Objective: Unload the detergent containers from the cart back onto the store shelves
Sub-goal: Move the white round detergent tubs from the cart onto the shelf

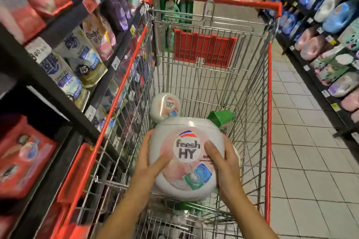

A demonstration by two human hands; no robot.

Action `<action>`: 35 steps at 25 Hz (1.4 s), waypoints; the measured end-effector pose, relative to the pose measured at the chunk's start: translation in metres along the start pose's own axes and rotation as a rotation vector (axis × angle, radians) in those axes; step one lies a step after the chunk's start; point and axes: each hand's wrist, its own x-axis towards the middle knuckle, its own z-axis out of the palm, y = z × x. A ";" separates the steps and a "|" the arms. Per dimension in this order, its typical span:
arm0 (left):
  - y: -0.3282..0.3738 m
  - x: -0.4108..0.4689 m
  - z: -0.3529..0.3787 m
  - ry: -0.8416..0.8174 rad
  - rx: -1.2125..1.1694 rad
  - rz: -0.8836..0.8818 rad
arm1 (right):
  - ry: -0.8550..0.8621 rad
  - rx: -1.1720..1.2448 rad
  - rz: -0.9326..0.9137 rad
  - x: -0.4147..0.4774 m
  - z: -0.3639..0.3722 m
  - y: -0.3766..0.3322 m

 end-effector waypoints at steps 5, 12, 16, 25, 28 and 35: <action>0.009 -0.067 -0.003 0.233 0.045 0.193 | -0.204 -0.100 -0.088 -0.037 0.017 -0.016; 0.067 -0.141 -0.028 0.432 0.114 0.548 | -0.472 -0.078 -0.245 -0.083 0.081 -0.050; 0.101 -0.171 -0.054 0.531 0.210 0.655 | -0.561 -0.028 -0.338 -0.104 0.125 -0.070; 0.188 -0.239 -0.106 0.697 0.524 0.881 | -0.788 0.178 -0.432 -0.149 0.219 -0.125; 0.219 -0.258 -0.112 0.683 0.522 0.952 | -0.851 0.202 -0.494 -0.161 0.243 -0.158; 0.292 -0.281 -0.108 0.708 0.570 1.131 | -1.013 0.244 -0.610 -0.173 0.290 -0.235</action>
